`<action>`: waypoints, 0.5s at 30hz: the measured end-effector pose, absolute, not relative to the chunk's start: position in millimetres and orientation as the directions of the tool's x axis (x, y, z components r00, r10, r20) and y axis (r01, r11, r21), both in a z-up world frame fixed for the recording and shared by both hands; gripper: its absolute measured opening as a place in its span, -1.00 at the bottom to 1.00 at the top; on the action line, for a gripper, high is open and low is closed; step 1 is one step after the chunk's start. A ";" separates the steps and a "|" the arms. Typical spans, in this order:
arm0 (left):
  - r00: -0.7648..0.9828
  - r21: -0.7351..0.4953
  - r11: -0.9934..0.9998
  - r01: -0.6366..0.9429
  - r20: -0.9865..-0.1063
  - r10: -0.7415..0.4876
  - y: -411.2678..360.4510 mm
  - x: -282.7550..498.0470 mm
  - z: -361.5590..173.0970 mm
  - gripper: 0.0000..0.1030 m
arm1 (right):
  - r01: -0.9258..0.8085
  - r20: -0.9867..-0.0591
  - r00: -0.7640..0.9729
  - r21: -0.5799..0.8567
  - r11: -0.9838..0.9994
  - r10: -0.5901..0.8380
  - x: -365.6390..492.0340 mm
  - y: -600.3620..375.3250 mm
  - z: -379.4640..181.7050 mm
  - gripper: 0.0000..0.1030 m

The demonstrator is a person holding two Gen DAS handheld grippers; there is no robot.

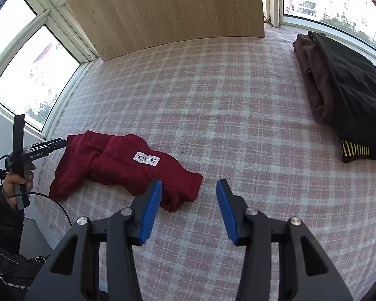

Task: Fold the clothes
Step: 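Lift the red shorts with both grippers, stretching the waistband between them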

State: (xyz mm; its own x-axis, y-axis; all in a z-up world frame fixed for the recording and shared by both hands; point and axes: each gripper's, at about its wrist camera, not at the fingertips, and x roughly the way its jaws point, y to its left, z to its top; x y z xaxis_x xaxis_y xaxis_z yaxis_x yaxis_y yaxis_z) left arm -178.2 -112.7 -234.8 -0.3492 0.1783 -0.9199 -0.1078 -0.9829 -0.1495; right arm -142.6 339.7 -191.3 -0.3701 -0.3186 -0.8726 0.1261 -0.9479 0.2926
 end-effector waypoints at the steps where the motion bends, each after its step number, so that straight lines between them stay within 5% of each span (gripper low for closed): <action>1: -0.348 -0.147 -0.983 -0.106 -0.921 0.175 -112.7 -179.8 -236.8 -0.13 | 0.125 -0.870 -0.370 0.302 -0.945 -0.327 -145.0 339.5 -192.6 -0.13; 8: -0.336 -0.139 -0.983 -0.121 -0.926 0.172 -113.2 -203.2 -248.3 -0.15 | 0.125 -0.875 -0.359 0.299 -0.946 -0.324 -156.6 332.4 -206.0 -0.13; 12: -0.333 -0.089 -0.983 -0.158 -0.933 0.138 -106.1 -218.9 -253.9 -0.73 | 0.116 -0.885 -0.321 0.317 -0.941 -0.337 -163.9 328.5 -219.9 -0.13; 15: -0.340 -0.111 -0.979 -0.168 -0.926 0.164 -104.7 -221.0 -249.3 -0.88 | 0.109 -0.899 -0.287 0.313 -0.943 -0.331 -165.6 325.7 -231.1 -0.13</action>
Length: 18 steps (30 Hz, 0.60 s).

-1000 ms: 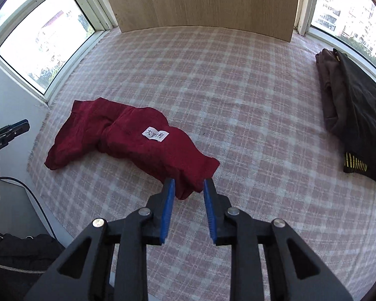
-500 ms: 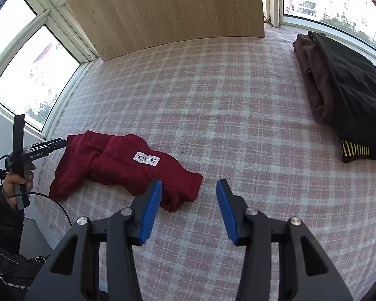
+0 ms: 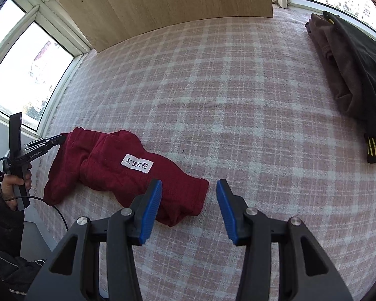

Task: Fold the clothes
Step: 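Lift the red shorts with both grippers, stretching the waistband between them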

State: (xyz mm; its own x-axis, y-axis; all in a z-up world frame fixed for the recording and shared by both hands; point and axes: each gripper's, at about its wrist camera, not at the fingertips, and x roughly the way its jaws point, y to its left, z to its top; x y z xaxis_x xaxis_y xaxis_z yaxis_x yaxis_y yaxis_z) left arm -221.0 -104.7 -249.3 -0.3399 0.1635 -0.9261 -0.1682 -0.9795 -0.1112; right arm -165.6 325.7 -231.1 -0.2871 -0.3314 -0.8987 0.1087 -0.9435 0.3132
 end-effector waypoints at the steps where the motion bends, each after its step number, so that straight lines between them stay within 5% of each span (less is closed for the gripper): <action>1: -0.342 -0.116 -0.978 -0.173 -0.924 0.170 -104.1 -222.3 -246.9 -0.88 | 0.102 -0.903 -0.278 0.312 -0.945 -0.328 -166.2 326.2 -235.1 -0.13; 14: -0.371 -0.090 -0.978 -0.186 -0.916 0.155 -60.4 -212.8 -233.8 -0.89 | 0.127 -0.946 -0.211 0.222 -0.967 -0.245 -179.6 306.6 -256.0 -0.15; 18: -0.377 -0.088 -0.980 -0.180 -0.914 0.152 -34.3 -224.2 -231.2 -0.89 | 0.171 -0.955 -0.205 0.180 -0.969 -0.214 -179.1 290.3 -255.7 -0.57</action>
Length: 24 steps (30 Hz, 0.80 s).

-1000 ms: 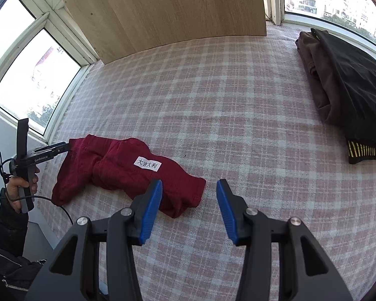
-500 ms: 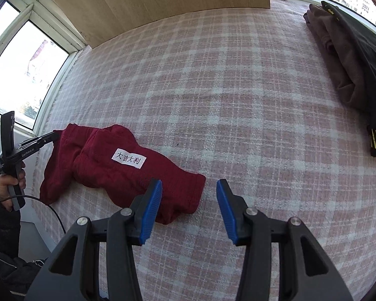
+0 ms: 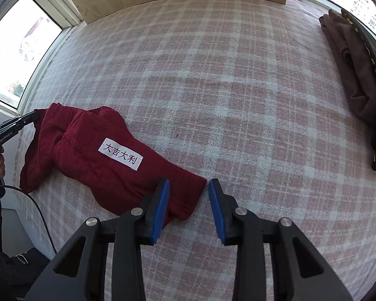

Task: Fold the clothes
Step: 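Lift the red shorts with both grippers, stretching the waistband between them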

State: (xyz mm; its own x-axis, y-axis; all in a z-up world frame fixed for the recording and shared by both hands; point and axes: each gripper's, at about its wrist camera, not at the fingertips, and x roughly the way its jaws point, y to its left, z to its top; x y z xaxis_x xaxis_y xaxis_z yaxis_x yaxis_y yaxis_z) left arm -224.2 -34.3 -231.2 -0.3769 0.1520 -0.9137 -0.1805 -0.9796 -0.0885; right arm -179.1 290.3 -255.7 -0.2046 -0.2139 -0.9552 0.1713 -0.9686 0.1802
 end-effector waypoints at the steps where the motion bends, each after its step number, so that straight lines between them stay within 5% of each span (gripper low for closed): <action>1: -0.377 -0.090 -0.980 -0.180 -0.914 0.153 -32.3 -226.2 -230.8 -0.89 | 0.182 -0.958 -0.208 0.162 -0.970 -0.199 -178.3 286.5 -255.4 -0.62; 6: -0.378 -0.098 -0.978 -0.183 -0.912 0.161 -29.3 -223.9 -226.7 -0.89 | 0.194 -0.949 -0.226 0.178 -0.965 -0.221 -174.7 280.6 -251.6 -0.86; 14: -0.426 -0.132 -0.980 -0.152 -0.886 0.185 -84.5 -181.8 -209.5 -0.89 | 0.151 -0.895 -0.383 0.183 -0.971 -0.228 -168.9 285.4 -202.3 -0.88; 24: -0.648 -0.143 -0.978 -0.152 -0.733 0.207 -101.0 -134.3 -94.8 -0.89 | 0.174 -0.753 -0.613 0.163 -0.971 -0.237 -155.1 319.8 -106.8 -0.88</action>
State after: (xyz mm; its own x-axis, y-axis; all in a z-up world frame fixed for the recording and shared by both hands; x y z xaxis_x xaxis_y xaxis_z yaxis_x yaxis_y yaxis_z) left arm -134.3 -101.0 -94.8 -0.6475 0.2074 -0.7333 -0.1517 -0.9781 -0.1427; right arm -155.1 319.8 -106.8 -0.6134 -0.2367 -0.7535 0.1742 -0.9711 0.1632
